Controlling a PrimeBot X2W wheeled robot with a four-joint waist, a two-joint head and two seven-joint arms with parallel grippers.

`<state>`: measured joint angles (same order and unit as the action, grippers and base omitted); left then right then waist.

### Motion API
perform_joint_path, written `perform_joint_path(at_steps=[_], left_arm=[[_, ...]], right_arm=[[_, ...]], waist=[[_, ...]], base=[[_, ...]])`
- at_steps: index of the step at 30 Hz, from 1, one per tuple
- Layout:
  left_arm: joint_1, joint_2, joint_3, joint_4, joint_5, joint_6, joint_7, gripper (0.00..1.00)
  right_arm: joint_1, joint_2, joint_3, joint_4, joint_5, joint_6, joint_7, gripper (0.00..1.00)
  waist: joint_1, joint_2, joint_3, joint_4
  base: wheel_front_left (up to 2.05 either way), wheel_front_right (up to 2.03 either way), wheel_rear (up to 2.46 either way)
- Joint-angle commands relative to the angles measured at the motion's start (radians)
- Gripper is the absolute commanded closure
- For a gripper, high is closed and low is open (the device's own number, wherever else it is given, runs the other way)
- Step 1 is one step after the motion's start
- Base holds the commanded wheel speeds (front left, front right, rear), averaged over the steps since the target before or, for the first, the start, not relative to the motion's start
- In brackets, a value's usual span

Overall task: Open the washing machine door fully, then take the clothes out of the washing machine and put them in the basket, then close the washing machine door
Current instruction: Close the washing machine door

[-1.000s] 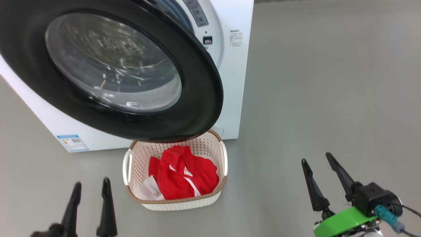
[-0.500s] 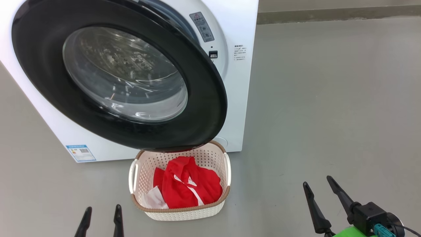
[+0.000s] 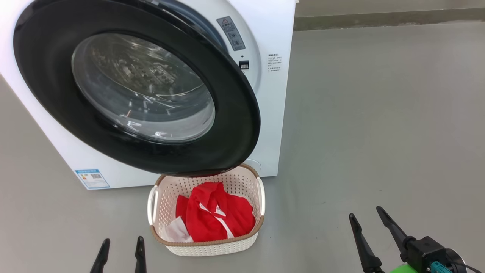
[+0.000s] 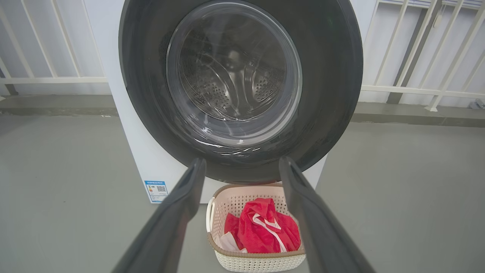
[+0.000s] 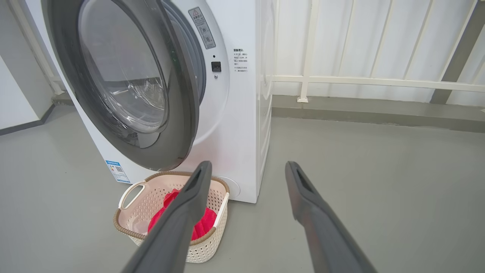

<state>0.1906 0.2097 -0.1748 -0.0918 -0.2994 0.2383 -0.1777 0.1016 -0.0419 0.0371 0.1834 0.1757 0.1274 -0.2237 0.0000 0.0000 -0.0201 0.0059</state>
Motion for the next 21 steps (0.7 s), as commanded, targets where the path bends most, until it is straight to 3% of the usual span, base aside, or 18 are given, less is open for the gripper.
perform_joint_path(at_steps=[1,6,7,8,9,21], left_arm=[[-0.015,0.008,0.029,-0.027,0.013,0.007,-0.004,0.0],[-0.015,0.006,0.025,-0.026,0.012,0.011,-0.006,0.0],[-0.015,0.006,0.024,-0.026,0.012,0.012,-0.007,0.0],[-0.016,0.005,0.024,-0.027,0.011,0.013,-0.007,0.0],[-0.016,0.005,0.023,-0.028,0.011,0.014,-0.006,0.0],[-0.027,0.005,0.005,-0.027,0.016,0.017,-0.007,0.0]], right_arm=[[-0.017,-0.009,0.019,-0.027,0.005,0.003,0.001,0.0],[-0.017,-0.008,0.02,-0.03,0.009,0.003,0.002,0.0],[-0.017,-0.008,0.016,-0.033,0.013,0.003,0.001,0.06],[-0.018,-0.008,0.015,-0.035,0.017,0.003,-0.001,0.67],[-0.018,-0.008,0.016,-0.038,0.023,0.003,-0.003,1.0],[-0.063,-0.013,0.053,-0.032,0.026,0.003,0.01,1.0]], waist=[[0.0,0.0,0.0,-0.001],[0.0,0.0,0.002,-0.005],[0.0,0.0,0.003,-0.005],[0.0,0.0,0.003,-0.006],[0.0,0.0,0.004,-0.007],[0.0,0.0,0.013,0.007]], base=[[0.0,0.0,0.0],[0.0,0.0,0.0],[0.0,0.0,0.0],[0.0,0.0,0.0],[0.0,0.0,0.0],[0.0,0.0,0.0]])
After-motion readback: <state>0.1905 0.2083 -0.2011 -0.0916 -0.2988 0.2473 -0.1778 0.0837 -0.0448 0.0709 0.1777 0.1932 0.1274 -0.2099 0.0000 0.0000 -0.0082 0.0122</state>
